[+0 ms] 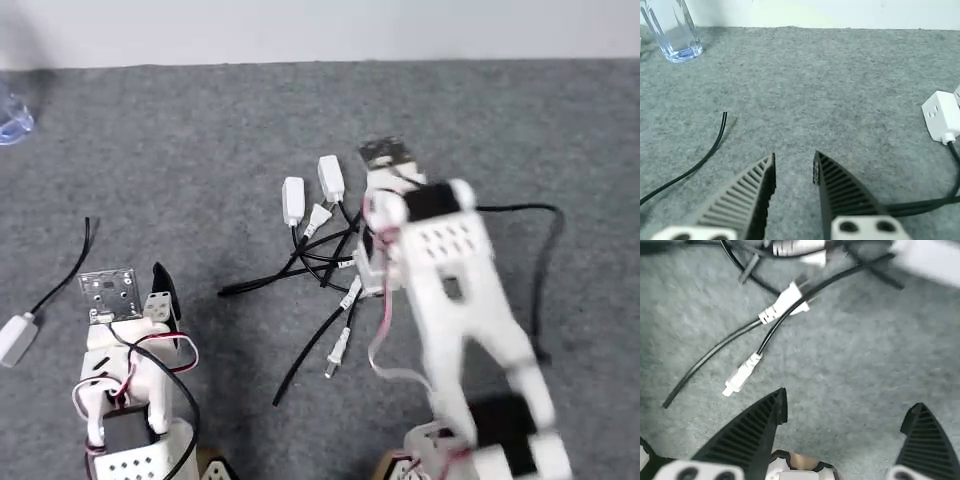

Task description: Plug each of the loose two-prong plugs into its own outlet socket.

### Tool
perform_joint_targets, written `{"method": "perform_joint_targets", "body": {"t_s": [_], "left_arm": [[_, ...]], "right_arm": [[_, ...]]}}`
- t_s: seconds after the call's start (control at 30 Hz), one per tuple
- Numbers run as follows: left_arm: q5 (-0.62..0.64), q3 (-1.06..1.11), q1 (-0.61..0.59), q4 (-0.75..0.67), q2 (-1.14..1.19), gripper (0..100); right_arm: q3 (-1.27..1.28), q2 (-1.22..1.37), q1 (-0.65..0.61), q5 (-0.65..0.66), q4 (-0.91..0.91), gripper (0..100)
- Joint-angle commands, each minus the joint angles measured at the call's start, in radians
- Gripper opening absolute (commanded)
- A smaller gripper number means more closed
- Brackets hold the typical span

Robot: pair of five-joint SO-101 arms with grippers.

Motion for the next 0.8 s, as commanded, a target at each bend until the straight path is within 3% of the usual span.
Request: {"method": "perform_joint_targets", "body": {"t_s": [0.0, 0.2, 0.33, 0.5, 0.77], "left_arm": [[-0.011, -0.007, -0.006, -0.003, -0.011, 12], [-0.011, 0.031, -0.006, -0.087, -0.009, 12], [-0.011, 0.031, -0.006, -0.086, -0.009, 12], [-0.012, 0.031, -0.008, -0.08, -0.009, 12], [-0.087, 0.031, 0.0, -0.061, -0.009, 12]], "right_arm": [[-0.1, 0.17, -0.051, 0.037, -0.027, 36.1], [-0.12, 0.236, -0.173, 0.697, -0.004, 36.1], [-0.069, 0.182, -0.176, 1.007, -0.051, 36.1], [0.02, 0.165, -0.16, 1.241, -0.194, 36.1], [0.058, 0.283, -0.085, 1.412, -0.309, 36.0]]}}
